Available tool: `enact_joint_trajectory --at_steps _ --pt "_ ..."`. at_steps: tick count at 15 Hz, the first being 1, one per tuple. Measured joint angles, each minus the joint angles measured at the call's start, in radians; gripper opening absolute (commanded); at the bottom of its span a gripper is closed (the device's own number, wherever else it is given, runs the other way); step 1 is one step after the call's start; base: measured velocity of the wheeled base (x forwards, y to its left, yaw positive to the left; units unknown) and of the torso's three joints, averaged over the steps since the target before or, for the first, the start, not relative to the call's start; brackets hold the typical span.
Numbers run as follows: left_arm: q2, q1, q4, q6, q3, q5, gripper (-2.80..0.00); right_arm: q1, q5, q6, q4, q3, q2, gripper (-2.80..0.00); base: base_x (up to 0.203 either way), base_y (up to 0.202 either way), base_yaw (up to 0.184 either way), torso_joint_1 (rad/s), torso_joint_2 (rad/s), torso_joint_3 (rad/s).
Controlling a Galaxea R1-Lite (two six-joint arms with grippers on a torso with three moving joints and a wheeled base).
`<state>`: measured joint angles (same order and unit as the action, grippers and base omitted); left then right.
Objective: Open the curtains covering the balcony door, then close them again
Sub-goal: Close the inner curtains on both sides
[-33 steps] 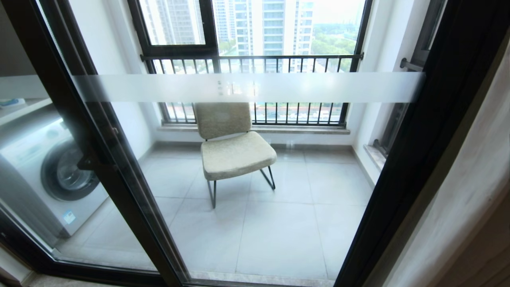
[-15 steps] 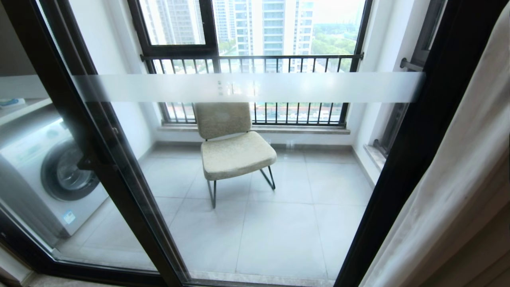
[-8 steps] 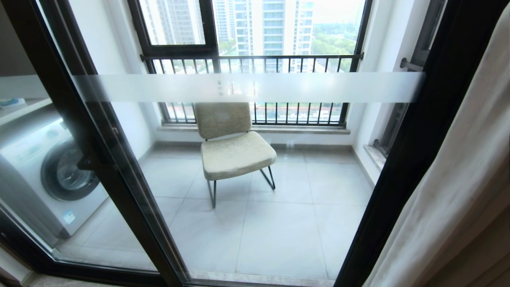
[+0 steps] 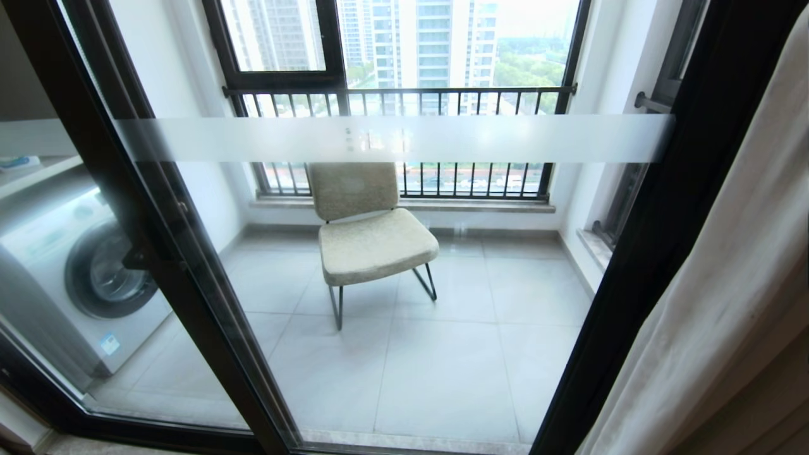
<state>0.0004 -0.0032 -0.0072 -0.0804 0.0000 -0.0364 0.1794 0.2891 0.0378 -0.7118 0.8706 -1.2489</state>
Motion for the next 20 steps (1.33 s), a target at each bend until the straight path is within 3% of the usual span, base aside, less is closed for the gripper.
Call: enact_joint_trajectory --at_steps 20 --pt "0.0 0.001 0.001 0.0 0.0 0.0 -2.8 -0.001 0.001 0.0 0.002 -0.007 0.001 -2.8 0.0 0.003 0.0 0.001 0.0 0.0"
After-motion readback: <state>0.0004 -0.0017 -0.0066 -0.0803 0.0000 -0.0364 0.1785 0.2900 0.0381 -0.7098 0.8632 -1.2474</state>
